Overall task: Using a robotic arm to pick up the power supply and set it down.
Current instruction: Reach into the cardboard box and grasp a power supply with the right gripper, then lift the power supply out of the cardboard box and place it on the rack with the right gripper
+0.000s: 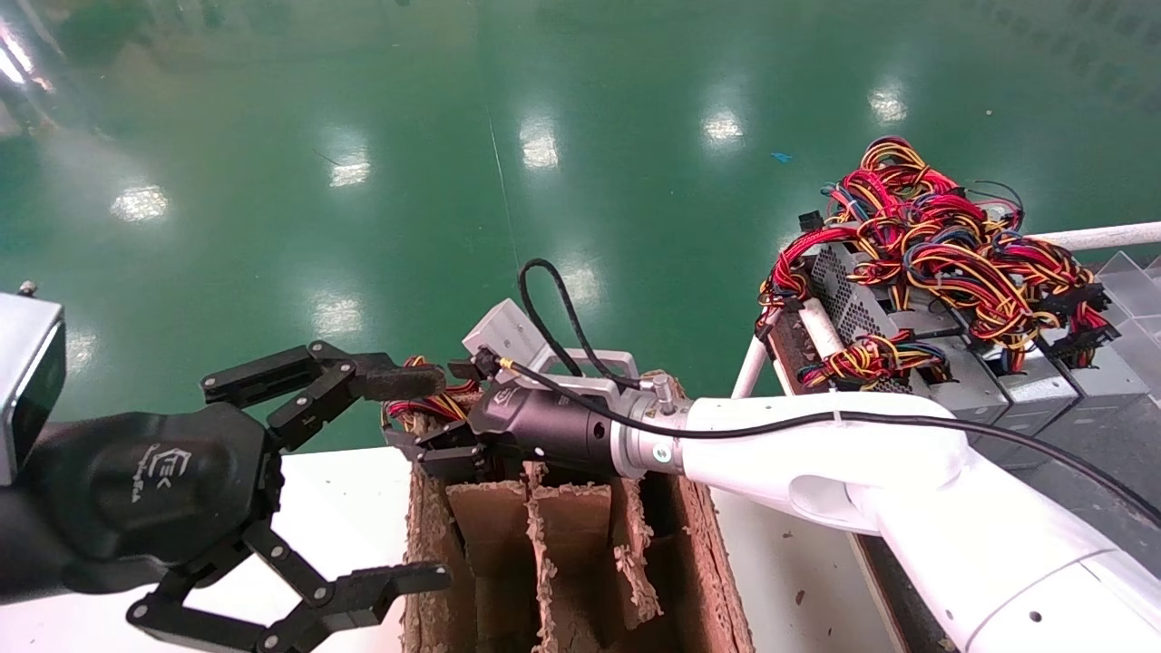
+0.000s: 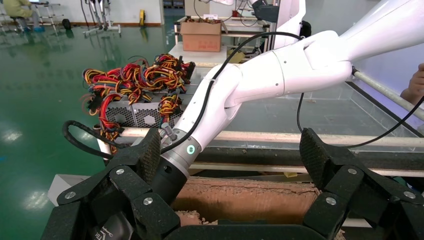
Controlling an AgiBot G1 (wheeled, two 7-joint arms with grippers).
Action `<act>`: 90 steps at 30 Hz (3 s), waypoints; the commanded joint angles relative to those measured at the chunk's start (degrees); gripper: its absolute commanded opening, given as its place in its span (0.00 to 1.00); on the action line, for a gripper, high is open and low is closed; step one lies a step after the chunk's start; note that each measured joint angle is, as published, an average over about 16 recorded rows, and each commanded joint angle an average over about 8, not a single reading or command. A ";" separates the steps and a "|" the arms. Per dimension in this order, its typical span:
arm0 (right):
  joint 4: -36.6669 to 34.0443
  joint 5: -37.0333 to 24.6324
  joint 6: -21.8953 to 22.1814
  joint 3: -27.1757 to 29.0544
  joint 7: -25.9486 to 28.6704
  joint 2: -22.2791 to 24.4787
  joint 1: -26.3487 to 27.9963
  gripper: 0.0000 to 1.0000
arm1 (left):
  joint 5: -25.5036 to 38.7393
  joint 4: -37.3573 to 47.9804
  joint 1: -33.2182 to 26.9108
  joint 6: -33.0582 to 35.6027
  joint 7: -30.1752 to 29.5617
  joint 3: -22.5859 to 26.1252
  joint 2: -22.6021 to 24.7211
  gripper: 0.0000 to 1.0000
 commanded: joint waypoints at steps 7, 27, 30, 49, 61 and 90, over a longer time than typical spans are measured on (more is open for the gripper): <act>-1.10 5.19 2.20 -4.94 -1.07 0.01 1.08 0.00 | -0.01 0.00 0.00 -0.01 0.01 0.01 -0.01 1.00; -2.55 16.13 5.00 -13.27 -5.20 0.06 2.38 0.00 | -0.03 0.00 -0.01 -0.02 0.02 0.05 -0.02 1.00; -2.84 17.55 5.11 -14.10 -5.93 0.09 2.49 0.00 | -0.03 0.00 -0.01 -0.02 0.02 0.05 -0.02 1.00; -4.92 26.79 -1.13 -12.82 -14.17 2.12 5.29 0.00 | -0.05 0.00 -0.02 -0.03 0.04 0.08 -0.03 1.00; 2.19 30.58 -7.03 -8.94 -15.31 11.57 7.65 0.00 | -0.07 0.00 -0.02 -0.04 0.05 0.10 -0.04 1.00; 24.42 29.05 -4.18 -3.40 -1.93 43.40 22.70 0.00 | -0.10 0.00 -0.03 -0.06 0.07 0.14 -0.06 1.00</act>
